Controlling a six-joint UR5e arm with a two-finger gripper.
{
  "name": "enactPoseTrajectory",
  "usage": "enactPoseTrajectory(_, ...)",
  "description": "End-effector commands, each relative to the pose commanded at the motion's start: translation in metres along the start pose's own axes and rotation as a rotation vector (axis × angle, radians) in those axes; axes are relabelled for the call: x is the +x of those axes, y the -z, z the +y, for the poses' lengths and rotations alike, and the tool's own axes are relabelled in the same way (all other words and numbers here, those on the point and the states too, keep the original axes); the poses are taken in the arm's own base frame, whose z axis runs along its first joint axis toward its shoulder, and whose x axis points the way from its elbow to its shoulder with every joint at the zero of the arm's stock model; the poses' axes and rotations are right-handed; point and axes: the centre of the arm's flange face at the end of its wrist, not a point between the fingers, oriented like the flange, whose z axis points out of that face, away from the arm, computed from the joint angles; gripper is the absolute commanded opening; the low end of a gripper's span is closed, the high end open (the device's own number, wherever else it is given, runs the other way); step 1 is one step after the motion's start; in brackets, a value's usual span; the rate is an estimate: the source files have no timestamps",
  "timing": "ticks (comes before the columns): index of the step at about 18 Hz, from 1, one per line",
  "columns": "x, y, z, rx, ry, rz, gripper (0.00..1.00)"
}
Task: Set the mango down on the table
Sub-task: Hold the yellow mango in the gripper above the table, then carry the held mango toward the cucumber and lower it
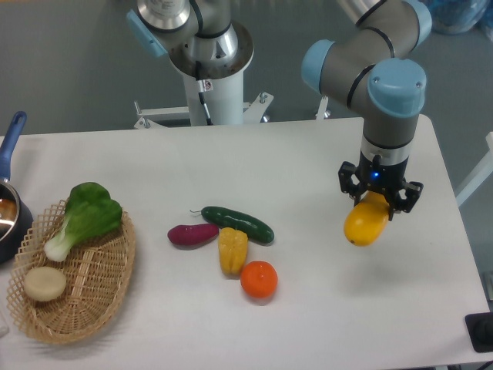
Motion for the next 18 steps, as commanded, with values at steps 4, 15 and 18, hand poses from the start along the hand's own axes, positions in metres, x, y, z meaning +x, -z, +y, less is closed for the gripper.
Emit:
enactPoseTrajectory(4, 0.0, -0.001, -0.001, 0.0, 0.009, 0.0, 0.3)
enactPoseTrajectory(15, 0.022, -0.047, 0.011, -0.032, 0.013, 0.081, 0.28)
enactPoseTrajectory(18, 0.038, -0.063, 0.018, -0.046, -0.022, 0.122, 0.28)
